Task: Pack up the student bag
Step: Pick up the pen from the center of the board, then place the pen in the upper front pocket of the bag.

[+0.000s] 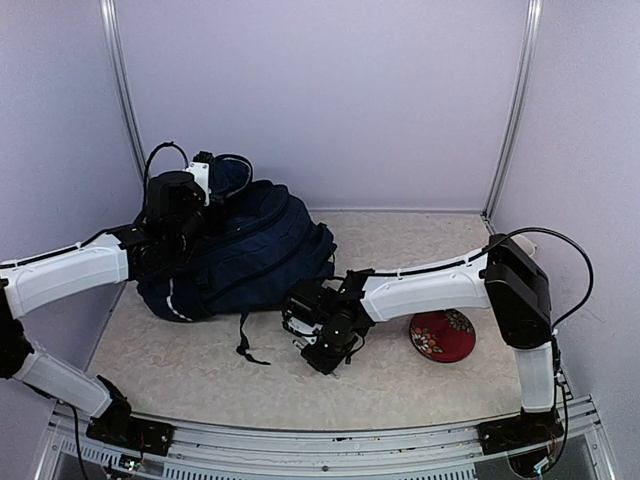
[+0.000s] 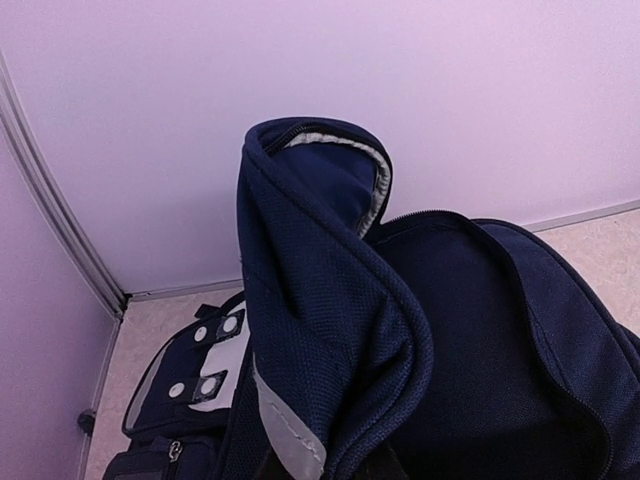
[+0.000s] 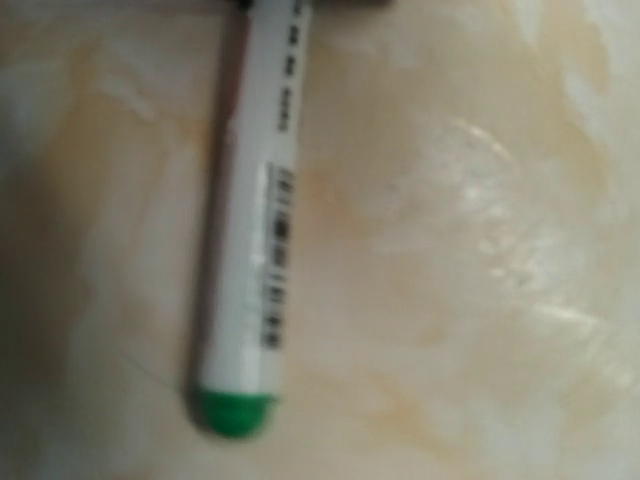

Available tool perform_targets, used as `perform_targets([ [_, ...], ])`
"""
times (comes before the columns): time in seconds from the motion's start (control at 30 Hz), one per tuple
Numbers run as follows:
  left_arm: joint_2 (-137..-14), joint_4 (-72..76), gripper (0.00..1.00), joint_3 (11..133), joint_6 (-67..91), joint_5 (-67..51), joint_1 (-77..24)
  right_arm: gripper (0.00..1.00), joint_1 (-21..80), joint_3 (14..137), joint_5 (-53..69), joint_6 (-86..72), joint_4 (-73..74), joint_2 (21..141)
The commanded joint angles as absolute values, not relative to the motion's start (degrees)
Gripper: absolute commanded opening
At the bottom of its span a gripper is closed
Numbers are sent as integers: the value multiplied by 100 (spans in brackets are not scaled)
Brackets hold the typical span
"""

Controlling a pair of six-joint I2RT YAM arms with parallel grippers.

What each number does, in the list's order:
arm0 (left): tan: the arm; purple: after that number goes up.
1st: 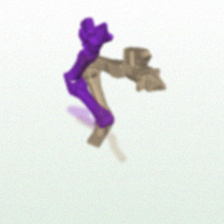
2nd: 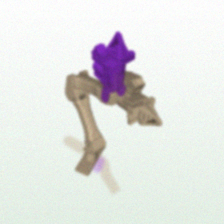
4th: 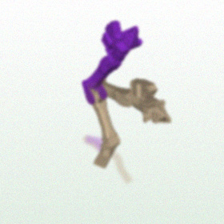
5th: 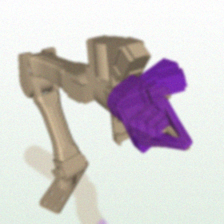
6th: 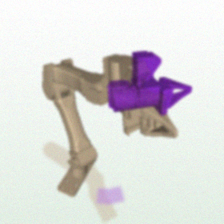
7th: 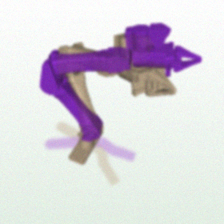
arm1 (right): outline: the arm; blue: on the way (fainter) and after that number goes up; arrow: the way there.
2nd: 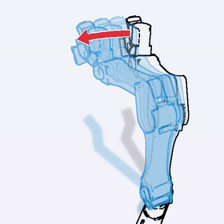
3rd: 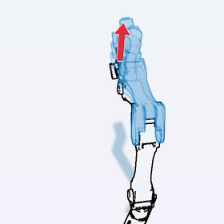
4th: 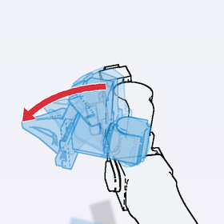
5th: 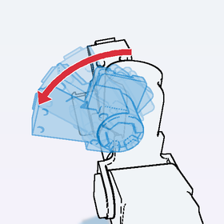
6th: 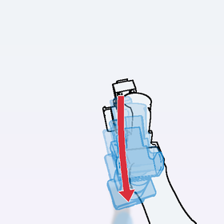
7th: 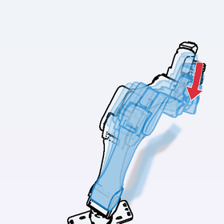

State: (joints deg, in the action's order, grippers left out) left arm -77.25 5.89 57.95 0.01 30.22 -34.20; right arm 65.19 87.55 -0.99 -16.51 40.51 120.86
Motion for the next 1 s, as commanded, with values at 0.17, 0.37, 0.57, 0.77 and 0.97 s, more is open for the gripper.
perform_targets([
  [0.17, -7007, 569, 0, 6020, 499, 3014, -3464, 0, 6558, 8278, -363, -2152, 4551, 11650],
  [0.37, -6644, 377, 0, 5783, 510, 2822, -3784, 0, 6801, 7497, 3, -2068, 4234, 10587],
  [0.57, -6668, 1078, 0, 5458, 16, 3059, -4312, 0, 6812, 7043, 814, -2544, 4177, 9445],
  [0.77, -6448, 1340, 0, 5088, -41, 2894, -4330, 0, 6366, 7418, 1798, -2955, 2231, 8440],
  [0.97, -6373, 1570, 0, 4884, -181, 2882, -4390, 0, 5104, 7873, 2525, -4901, -529, 9457],
])
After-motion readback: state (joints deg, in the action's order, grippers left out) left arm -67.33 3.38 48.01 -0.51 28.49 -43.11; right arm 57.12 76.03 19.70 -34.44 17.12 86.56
